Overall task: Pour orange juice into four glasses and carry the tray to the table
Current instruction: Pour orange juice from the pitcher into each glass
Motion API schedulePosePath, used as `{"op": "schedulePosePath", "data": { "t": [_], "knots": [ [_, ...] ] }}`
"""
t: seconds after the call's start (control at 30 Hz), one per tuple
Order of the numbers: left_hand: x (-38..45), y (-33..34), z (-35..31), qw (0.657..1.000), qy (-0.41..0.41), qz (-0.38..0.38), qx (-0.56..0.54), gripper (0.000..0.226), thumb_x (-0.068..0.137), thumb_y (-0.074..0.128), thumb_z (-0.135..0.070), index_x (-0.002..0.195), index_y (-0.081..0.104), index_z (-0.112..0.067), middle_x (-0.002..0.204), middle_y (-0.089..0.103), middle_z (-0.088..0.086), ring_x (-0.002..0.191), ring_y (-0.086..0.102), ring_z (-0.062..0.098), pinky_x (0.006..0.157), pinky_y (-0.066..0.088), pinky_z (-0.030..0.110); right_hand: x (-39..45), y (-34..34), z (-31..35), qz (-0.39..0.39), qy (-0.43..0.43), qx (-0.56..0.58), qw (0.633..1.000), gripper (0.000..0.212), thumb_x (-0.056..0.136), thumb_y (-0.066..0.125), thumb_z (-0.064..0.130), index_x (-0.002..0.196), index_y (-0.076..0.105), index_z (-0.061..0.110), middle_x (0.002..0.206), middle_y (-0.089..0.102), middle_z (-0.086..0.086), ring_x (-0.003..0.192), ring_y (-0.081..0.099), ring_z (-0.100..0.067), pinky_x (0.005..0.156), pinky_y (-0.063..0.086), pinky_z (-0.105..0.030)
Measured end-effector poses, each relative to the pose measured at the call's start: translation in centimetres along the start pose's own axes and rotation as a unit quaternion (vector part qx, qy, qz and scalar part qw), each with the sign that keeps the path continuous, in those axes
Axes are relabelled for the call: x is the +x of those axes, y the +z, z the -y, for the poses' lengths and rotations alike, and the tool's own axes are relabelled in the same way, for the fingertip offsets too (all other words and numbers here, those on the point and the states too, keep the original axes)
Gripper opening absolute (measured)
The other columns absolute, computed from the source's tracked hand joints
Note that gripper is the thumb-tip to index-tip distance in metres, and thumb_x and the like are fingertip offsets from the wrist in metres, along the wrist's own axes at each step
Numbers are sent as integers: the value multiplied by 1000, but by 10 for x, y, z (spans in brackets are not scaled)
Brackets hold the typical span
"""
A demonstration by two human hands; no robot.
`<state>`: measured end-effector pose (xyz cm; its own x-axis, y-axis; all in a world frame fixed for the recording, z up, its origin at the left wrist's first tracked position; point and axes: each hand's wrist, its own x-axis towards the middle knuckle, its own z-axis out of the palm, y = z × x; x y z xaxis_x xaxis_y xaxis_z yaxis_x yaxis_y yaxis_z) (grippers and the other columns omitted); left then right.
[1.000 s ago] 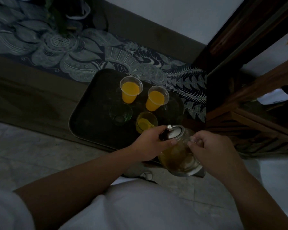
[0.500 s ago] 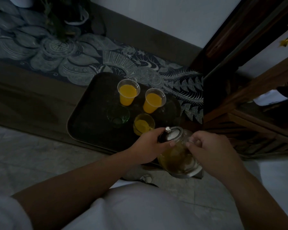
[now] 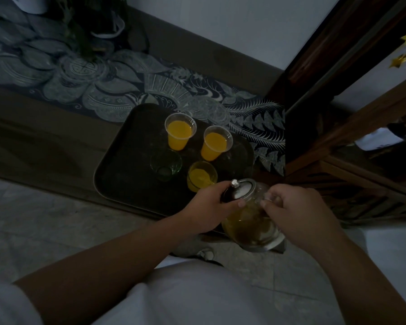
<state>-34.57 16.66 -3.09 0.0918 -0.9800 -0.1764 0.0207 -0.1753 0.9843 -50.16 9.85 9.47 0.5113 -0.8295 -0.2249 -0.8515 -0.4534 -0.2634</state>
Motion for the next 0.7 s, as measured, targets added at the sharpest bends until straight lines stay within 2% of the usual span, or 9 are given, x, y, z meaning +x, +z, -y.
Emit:
{"op": "schedulePosePath", "data": {
  "t": [0.23, 0.7],
  "knots": [
    [-2, 0, 1, 1000, 1, 1, -4, 41, 92, 67, -29, 132, 58, -20, 118, 68, -8, 109, 62, 6, 94, 53, 36, -1, -2, 4, 2, -5, -6, 1000, 17, 84, 62, 38, 70, 62, 28, 60, 63, 9, 58, 59, -5, 55, 52, -32],
    [-5, -6, 3, 1000, 17, 6, 9, 41, 91, 68, -31, 130, 59, -24, 115, 68, -10, 107, 63, 3, 91, 54, 31, -13, 7, 5, -16, -2, 23, 1000, 17, 85, 62, 35, 69, 61, 28, 58, 63, 7, 56, 60, -5, 54, 53, -36]
  ]
}}
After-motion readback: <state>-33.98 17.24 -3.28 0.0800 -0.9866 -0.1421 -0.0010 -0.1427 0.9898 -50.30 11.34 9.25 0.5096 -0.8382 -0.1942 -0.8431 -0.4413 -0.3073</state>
